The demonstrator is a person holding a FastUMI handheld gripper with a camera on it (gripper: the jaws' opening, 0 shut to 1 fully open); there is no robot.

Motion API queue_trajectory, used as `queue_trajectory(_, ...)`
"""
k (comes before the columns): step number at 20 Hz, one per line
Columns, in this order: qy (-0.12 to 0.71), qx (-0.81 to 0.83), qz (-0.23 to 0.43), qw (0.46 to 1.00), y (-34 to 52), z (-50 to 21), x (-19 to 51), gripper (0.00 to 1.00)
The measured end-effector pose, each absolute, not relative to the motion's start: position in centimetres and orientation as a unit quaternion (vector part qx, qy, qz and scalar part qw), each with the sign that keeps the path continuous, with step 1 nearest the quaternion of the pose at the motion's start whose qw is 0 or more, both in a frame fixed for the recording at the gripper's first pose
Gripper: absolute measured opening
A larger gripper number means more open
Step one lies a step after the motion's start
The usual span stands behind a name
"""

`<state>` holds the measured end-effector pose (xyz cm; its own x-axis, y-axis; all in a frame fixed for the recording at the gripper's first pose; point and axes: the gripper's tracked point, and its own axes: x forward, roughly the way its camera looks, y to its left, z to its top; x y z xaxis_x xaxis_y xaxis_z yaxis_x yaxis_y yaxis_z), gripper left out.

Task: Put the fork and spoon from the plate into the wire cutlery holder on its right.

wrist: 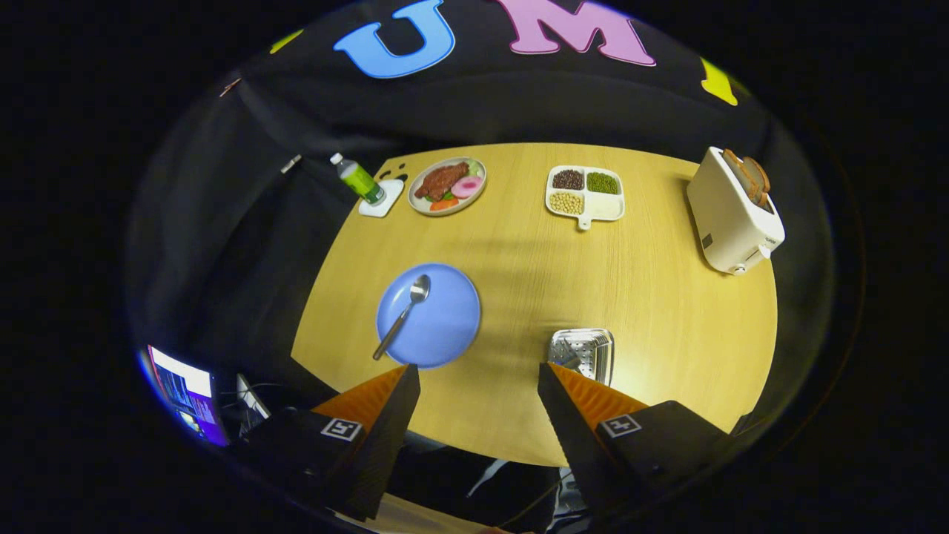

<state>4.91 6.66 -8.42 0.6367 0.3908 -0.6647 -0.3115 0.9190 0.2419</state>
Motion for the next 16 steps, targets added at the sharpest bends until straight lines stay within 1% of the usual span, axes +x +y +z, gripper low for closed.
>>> queue_trajectory(2, 0.369, 0.049, 0.183, 0.910, 7.5, -8.5, 5.2, 0.99)
queue_trajectory(5, 0.369, 0.035, 0.183, 0.911, 10.5, -10.1, 5.6, 0.99)
queue_trajectory(11, 0.415, -0.006, 0.226, 0.881, 17.2, -14.5, 5.2, 1.00)
queue_trajectory(16, 0.444, -0.014, 0.239, 0.864, 22.1, -18.3, 6.5, 0.99)
